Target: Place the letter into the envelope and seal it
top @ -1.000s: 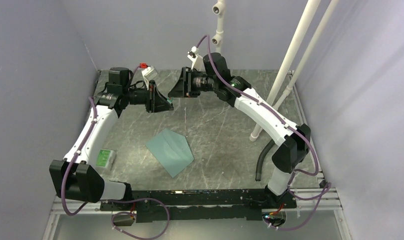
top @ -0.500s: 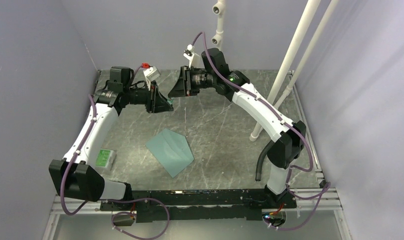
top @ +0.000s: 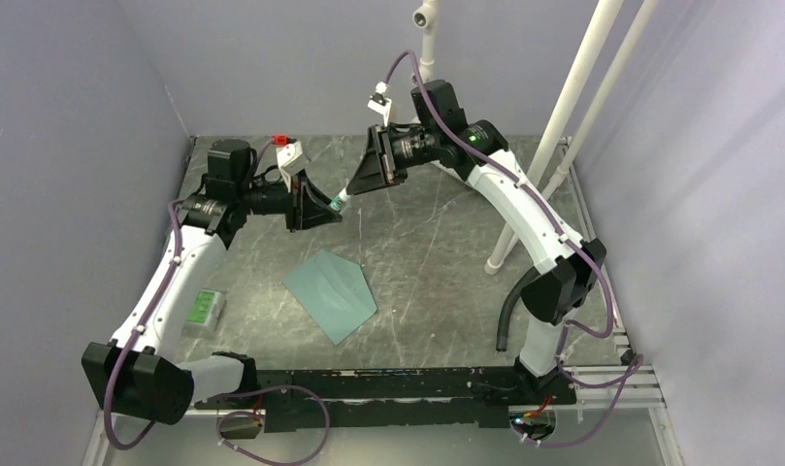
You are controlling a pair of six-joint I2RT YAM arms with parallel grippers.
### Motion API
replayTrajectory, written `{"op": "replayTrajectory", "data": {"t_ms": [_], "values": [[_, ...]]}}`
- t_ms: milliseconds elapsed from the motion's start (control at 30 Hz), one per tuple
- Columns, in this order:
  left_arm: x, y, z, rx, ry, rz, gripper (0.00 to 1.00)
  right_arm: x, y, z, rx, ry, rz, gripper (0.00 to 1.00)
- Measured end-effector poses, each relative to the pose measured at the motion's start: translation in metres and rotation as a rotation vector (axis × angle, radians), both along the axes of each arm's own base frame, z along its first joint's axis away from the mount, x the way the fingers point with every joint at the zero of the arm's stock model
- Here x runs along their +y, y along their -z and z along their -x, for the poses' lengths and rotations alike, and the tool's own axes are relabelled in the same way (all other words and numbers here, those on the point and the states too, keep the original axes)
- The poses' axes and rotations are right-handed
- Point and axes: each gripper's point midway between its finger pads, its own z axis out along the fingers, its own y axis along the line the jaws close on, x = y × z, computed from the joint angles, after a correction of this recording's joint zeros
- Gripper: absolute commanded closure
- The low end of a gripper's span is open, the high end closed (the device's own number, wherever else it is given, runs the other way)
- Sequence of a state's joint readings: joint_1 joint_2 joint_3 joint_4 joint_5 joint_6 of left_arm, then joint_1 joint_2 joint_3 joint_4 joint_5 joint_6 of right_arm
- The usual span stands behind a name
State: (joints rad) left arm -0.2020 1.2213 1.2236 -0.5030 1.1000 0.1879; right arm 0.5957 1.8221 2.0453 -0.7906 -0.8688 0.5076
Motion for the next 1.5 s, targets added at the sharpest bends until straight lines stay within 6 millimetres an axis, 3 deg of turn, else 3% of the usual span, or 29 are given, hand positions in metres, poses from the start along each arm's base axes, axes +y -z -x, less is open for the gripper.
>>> {"op": "replayTrajectory", "data": {"t_ms": [67,267,333,400,567,900,1067,1267,1500], "values": [[0.001,0.005,0.003,0.007,-0.001,-0.006,0.98,-0.004,-0.001,-0.001,0.0,0.001,0.003,1.0],[0.01,0.059,0.022,0.233,-0.038,-0.073,0.98,-0.037,-0.023,-0.036,-0.136,0.109,-0.016,0.97],[0.011,0.059,0.024,0.237,-0.038,-0.074,0.98,-0.035,-0.027,-0.031,-0.184,0.103,-0.01,0.69],[0.011,0.057,0.024,0.222,-0.037,-0.071,0.98,-0.025,-0.026,-0.014,-0.217,0.068,-0.001,0.5],[0.01,0.049,0.022,0.156,-0.03,-0.066,0.98,-0.003,-0.003,0.013,-0.224,0.003,0.056,0.36],[0.01,0.047,0.02,0.054,0.004,-0.075,0.97,0.02,0.032,0.025,-0.186,-0.057,0.13,0.36],[0.01,0.04,0.021,-0.004,0.017,-0.068,0.98,0.023,0.042,0.029,-0.15,-0.09,0.143,0.45],[0.01,0.037,0.021,-0.031,0.025,-0.066,0.98,0.024,0.043,0.036,-0.121,-0.126,0.128,0.59],[0.009,0.032,0.024,-0.047,0.035,-0.056,0.98,0.025,0.041,0.038,-0.11,-0.144,0.112,0.63]]}}
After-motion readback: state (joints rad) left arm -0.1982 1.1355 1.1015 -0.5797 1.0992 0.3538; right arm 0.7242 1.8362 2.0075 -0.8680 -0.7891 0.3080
